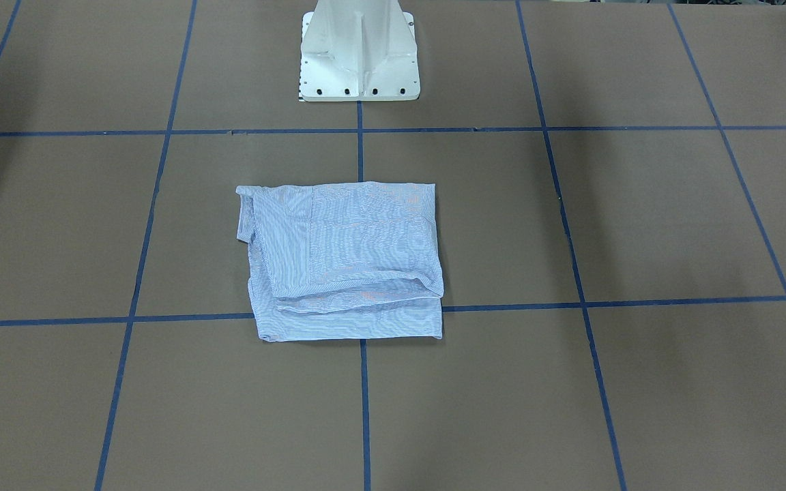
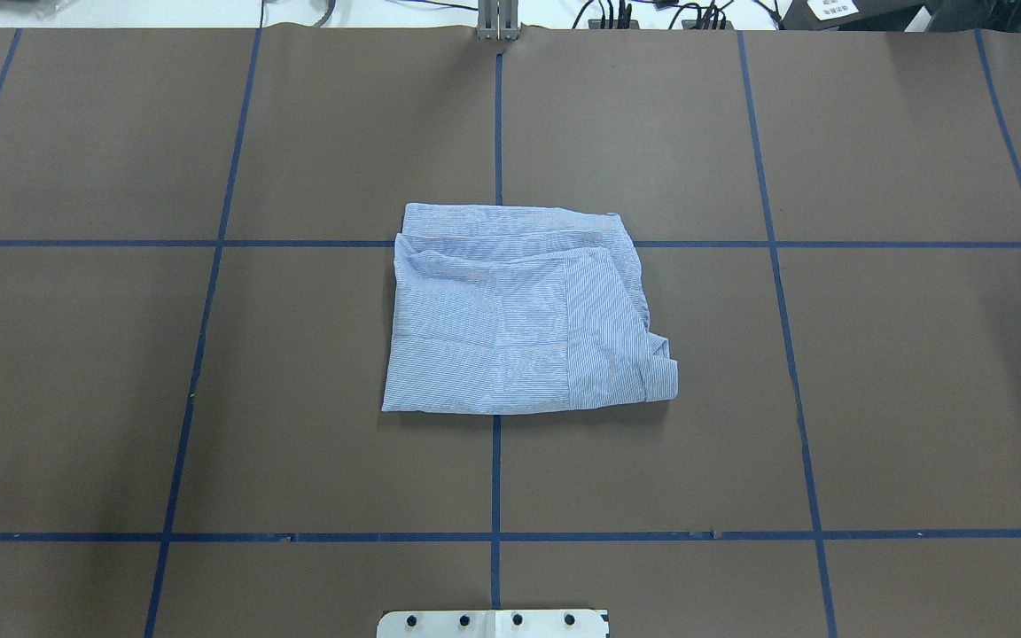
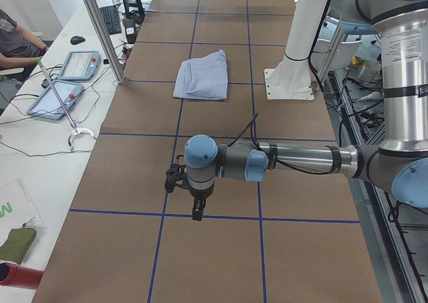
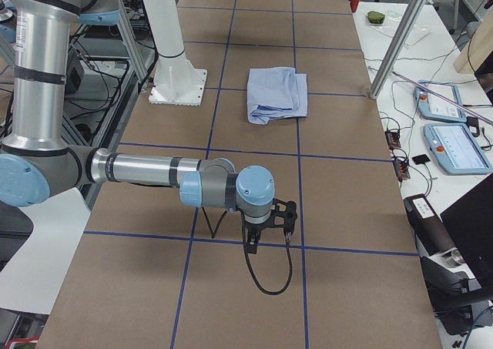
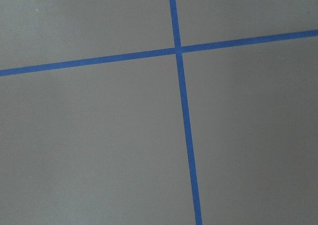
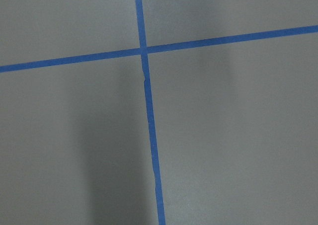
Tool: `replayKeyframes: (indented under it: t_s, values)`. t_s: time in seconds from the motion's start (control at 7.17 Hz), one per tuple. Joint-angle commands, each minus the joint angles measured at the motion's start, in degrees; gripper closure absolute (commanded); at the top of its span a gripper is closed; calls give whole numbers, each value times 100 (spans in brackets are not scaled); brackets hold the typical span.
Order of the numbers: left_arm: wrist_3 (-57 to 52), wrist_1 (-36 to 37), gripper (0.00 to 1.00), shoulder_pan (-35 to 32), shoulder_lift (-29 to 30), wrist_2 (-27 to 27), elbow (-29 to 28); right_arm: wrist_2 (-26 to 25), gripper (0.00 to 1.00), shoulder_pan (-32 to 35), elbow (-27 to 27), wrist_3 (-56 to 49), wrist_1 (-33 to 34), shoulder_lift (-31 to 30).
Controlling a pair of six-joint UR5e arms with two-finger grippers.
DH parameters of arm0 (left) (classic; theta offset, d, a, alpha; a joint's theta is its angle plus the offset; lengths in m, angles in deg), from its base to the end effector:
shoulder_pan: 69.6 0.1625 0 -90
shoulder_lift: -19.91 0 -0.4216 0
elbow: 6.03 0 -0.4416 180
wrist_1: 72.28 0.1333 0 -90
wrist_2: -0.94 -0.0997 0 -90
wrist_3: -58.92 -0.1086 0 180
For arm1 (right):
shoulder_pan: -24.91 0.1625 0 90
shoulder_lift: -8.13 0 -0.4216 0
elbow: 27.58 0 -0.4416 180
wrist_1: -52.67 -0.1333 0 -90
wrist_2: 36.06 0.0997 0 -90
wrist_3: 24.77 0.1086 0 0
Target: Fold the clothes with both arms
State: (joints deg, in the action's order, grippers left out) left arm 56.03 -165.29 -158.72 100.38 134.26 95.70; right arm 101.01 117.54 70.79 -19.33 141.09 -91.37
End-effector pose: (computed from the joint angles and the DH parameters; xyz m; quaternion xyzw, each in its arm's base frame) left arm -0.0514 -0.4788 0.6310 0.0487 0.3679 0.0473 0.9274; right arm 0.0754 -0.4692 0.6602 -0.0062 -0.3993 0.0629 0.9146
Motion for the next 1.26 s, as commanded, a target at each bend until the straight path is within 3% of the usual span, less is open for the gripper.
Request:
replayKeyframes:
  t_s: [0.0, 0.42, 1.12]
  values:
    - [-1, 2, 0, 0, 4, 1, 13, -57, 0, 0, -10, 9, 0, 27]
    - [-10, 2, 0, 0, -5, 45, 13, -311, 0, 0, 7, -52, -9, 88]
    - [-10, 2, 0, 0, -5, 45, 13, -303, 0, -149, 51, -395, -27, 106]
